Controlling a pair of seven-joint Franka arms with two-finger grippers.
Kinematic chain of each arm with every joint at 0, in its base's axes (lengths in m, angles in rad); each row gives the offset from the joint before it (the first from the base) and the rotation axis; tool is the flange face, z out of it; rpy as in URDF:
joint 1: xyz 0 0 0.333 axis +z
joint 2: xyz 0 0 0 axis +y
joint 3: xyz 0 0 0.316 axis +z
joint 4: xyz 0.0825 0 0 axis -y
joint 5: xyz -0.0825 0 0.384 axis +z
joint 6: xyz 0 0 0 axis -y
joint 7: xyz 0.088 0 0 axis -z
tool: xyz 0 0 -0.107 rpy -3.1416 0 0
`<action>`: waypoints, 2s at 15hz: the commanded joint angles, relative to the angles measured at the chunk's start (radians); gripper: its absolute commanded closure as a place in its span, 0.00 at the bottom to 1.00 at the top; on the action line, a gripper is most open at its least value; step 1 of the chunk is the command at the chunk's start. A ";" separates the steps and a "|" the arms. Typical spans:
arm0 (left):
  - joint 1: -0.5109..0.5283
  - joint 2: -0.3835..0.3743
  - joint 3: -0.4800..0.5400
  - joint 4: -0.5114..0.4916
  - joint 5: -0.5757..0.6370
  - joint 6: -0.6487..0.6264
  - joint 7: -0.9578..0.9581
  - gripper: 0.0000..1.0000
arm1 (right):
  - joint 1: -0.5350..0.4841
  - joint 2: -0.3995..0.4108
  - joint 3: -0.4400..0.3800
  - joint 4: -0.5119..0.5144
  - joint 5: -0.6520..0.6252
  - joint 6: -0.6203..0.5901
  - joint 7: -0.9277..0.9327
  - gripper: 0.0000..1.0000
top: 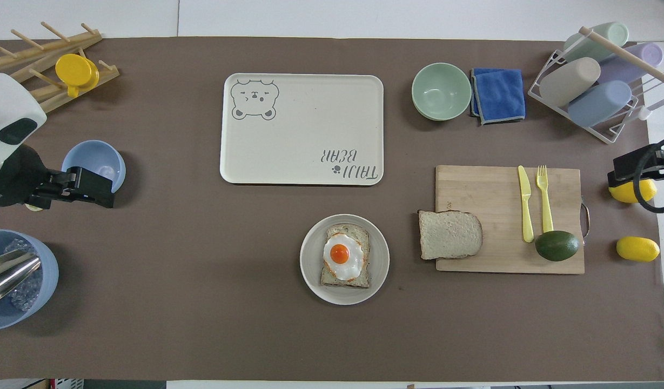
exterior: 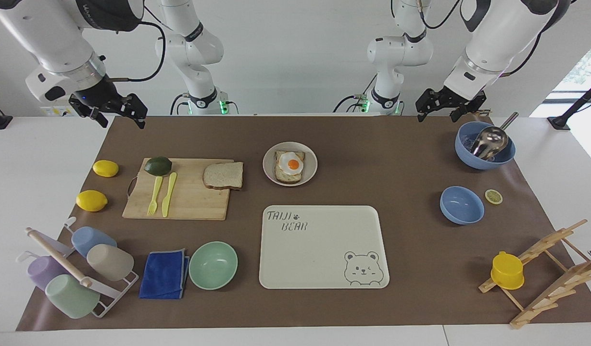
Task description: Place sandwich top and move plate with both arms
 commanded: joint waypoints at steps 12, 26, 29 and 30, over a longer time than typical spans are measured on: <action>0.002 -0.026 -0.002 -0.028 0.017 0.013 0.006 0.00 | 0.230 0.132 0.297 -0.357 -0.132 0.351 0.606 0.00; 0.002 -0.026 -0.002 -0.028 0.017 0.015 0.006 0.00 | 0.277 0.247 0.312 -0.524 -0.294 0.499 0.783 0.00; 0.002 -0.026 -0.002 -0.028 0.017 0.015 0.006 0.00 | 0.276 0.250 0.321 -0.538 -0.327 0.490 0.772 0.00; 0.002 -0.026 0.000 -0.028 0.017 0.015 0.006 0.00 | 0.276 0.250 0.321 -0.538 -0.329 0.488 0.772 0.00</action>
